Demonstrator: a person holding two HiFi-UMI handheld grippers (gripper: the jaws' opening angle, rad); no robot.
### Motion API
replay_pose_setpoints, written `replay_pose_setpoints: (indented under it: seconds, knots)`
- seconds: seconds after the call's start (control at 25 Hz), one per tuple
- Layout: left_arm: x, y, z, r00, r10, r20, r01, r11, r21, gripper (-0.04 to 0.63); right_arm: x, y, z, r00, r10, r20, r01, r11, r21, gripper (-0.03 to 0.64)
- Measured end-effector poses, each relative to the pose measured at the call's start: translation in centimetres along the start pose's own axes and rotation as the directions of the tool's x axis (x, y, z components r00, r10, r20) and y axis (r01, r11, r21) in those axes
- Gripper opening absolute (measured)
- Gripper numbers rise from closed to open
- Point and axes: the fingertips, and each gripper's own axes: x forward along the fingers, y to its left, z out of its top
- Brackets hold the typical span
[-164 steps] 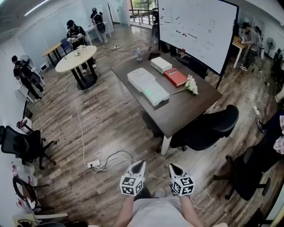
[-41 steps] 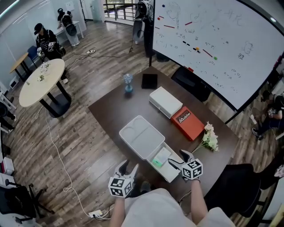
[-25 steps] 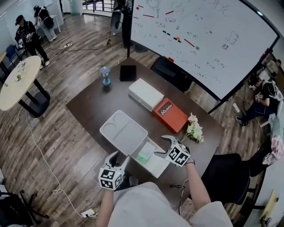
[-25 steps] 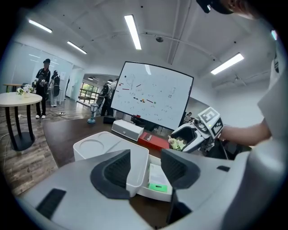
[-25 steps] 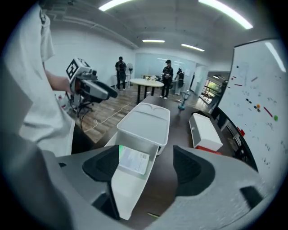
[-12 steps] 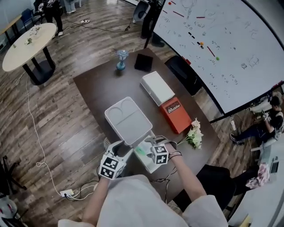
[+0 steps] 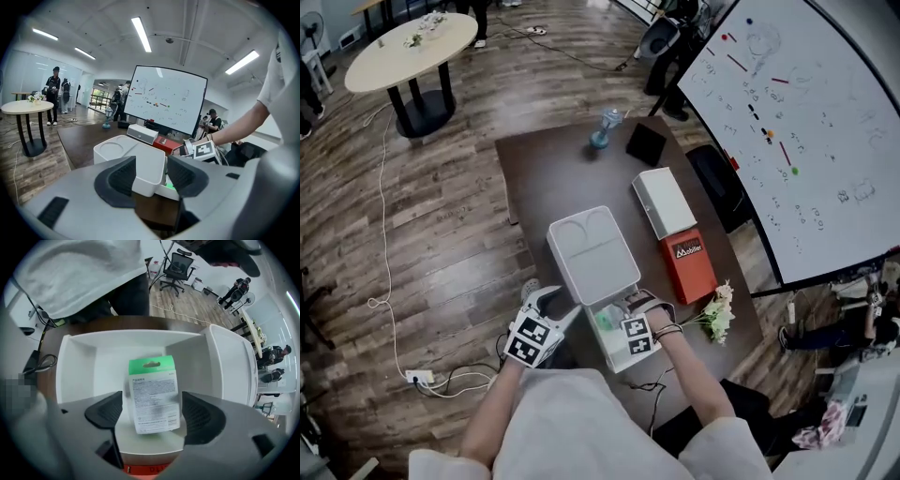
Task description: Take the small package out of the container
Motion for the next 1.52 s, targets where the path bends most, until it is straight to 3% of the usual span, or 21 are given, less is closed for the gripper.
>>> replay_pose_setpoints:
  seconds: [0.16, 0.44, 0.88, 1.12, 1.52]
  knots:
    - [-0.2, 0.7, 0.1, 1.000, 0.009, -0.006, -0.009, 1.000, 0.005, 0.202, 0.7, -0.6, 0.6, 1.000, 0.024, 0.012, -0.024, 1.000, -0.013, 0.397]
    - [1.3, 0.9, 1.0, 1.000, -0.002, -0.026, 0.003, 0.999, 0.038, 0.202, 1.2, -0.3, 0.6, 0.987, 0.159, 0.006, -0.158, 0.987, -0.031, 0.377]
    - [2.6, -0.9, 0.5, 0.997, -0.051, -0.064, 0.054, 0.998, 0.044, 0.202, 1.0, 0.2, 0.2, 0.988, 0.145, 0.047, -0.145, 0.989, 0.000, 0.351]
    - [1.6, -0.6, 0.1, 0.998, -0.033, -0.058, 0.035, 0.999, 0.031, 0.202, 0.9, 0.5, 0.4, 0.988, 0.146, 0.044, -0.147, 0.989, 0.011, 0.350]
    - [1.3, -1.6, -0.1, 0.998, -0.042, -0.050, 0.044, 0.998, 0.039, 0.202, 0.1, 1.8, 0.1, 0.985, 0.161, 0.067, -0.168, 0.980, 0.111, 0.350]
